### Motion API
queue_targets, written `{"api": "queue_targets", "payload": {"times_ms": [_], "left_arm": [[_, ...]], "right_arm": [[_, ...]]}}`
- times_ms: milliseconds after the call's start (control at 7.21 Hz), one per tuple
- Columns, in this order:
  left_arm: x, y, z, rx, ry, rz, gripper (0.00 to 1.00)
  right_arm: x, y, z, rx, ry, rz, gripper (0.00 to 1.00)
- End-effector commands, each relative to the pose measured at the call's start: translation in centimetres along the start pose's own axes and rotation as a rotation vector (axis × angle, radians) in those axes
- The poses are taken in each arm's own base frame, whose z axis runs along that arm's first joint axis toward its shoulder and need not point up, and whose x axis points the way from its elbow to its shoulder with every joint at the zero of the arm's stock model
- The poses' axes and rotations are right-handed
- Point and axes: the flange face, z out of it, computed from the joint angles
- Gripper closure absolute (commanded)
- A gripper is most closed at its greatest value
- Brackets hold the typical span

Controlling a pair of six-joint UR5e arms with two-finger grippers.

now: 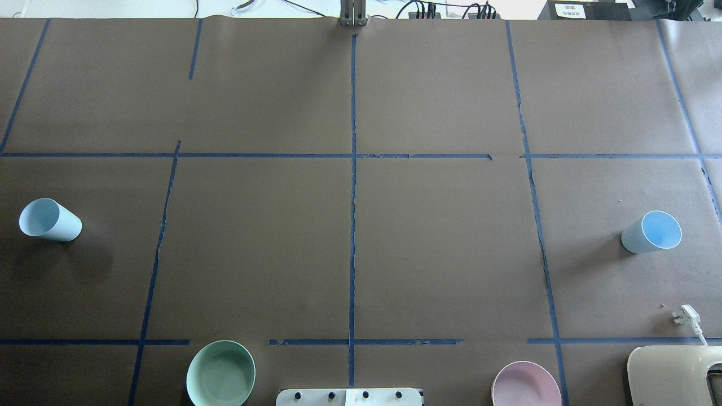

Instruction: Stack blue cups with both arms

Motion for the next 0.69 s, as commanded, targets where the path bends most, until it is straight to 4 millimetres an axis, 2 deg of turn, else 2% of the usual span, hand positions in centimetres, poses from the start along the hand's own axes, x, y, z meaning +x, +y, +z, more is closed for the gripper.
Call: {"api": "queue_targets", "payload": {"times_ms": [0, 416, 555], "left_arm": [[-0.2, 0.2, 0.2, -0.003, -0.001, -0.002, 0.0], [0.8, -0.6, 0.0, -0.001, -0.004, 0.023, 0.0], [1.0, -1.1, 0.4, 0.009, -0.021, 0.078, 0.0]], "right_arm": [[0.0, 0.0, 0.0, 0.0, 0.0, -0.001, 0.0], [0.0, 0.0, 0.0, 0.0, 0.0, 0.0, 0.0], [0.0, 0.0, 0.0, 0.001, 0.0, -0.002, 0.0]]}}
